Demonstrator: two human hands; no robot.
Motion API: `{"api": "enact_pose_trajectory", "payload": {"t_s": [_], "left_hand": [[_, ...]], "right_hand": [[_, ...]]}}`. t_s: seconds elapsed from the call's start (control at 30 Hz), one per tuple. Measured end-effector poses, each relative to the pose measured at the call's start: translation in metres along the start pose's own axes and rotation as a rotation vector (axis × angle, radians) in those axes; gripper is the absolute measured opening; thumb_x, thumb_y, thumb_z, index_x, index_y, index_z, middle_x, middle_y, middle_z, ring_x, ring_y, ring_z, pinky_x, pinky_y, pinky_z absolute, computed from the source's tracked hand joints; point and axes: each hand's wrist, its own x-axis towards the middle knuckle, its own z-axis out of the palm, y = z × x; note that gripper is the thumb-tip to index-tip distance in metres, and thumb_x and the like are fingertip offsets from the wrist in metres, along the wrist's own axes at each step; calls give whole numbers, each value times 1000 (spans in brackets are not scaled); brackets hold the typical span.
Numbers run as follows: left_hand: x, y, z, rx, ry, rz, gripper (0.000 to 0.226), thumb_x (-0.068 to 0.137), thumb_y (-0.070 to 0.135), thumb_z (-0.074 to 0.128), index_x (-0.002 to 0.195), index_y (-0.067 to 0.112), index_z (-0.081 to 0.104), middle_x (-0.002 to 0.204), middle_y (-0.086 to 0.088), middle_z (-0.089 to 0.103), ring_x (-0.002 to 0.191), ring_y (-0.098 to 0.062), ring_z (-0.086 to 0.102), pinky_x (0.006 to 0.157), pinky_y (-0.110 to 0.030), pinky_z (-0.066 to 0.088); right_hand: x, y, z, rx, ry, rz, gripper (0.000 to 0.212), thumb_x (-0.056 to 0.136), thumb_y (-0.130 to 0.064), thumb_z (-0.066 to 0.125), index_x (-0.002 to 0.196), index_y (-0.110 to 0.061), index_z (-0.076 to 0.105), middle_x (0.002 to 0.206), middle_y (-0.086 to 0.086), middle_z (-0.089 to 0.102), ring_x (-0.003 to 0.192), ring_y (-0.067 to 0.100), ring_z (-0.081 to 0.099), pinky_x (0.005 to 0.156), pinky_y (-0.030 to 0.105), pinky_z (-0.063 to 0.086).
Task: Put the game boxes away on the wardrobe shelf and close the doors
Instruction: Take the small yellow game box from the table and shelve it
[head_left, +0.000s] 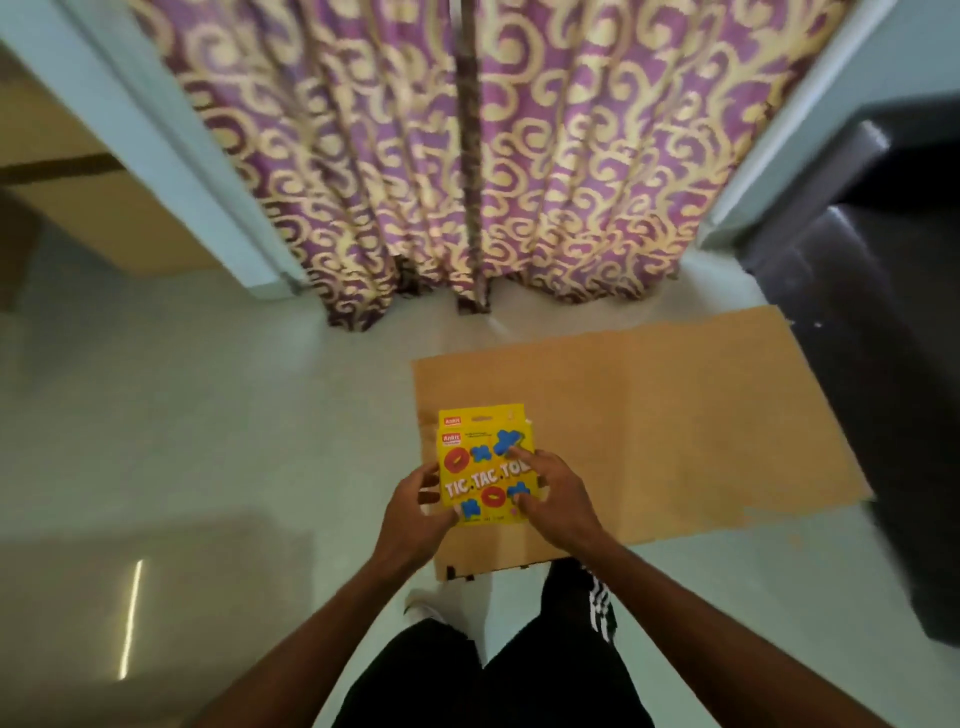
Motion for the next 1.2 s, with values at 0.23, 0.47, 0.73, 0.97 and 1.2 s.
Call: {"api": "enact_pose_trajectory", "payload": {"t_s": [0.23,0.47,0.73,0.97,1.2], "left_hand": [[-85,-100,-157,-203,292,-76,67,57,25,76,120,18,53,110,-3,65,82,-13,66,62,-20,53],[-138,-158,-282,-314,673,-40,87,64,15,81,136,40,40,101,1,62,83,-17,64,59,-15,52],[-133,-227,-435,-280,972,-134,85,68,2,77,141,30,45,108,-6,56,81,-13,62,60,-10,50],[-106,-267,-587,-318,1097,-147,85,61,5,76,133,42,49,102,-7,60,76,-18,62,65,-31,59],[-87,-299,-732,-357,1190,-176,86,58,8,76,133,41,50,100,-6,62,77,-20,62,62,-29,58]], "right_hand": [[-10,-117,147,-159,-276,-227,67,73,-8,71,132,-35,55,128,-1,53,112,16,54,93,29,48],[9,-241,285,-341,-554,-557,62,72,-18,63,133,-28,55,122,4,57,105,18,59,87,22,45],[53,-381,455,-346,-775,-778,70,68,-24,64,137,-29,51,122,0,55,108,11,54,91,27,47],[107,-499,591,-353,-907,-881,72,69,-27,63,139,-30,46,120,-1,53,108,9,53,88,19,46],[142,-613,711,-354,-977,-941,73,74,-17,71,141,-29,45,121,-2,51,109,8,53,89,15,44]]}}
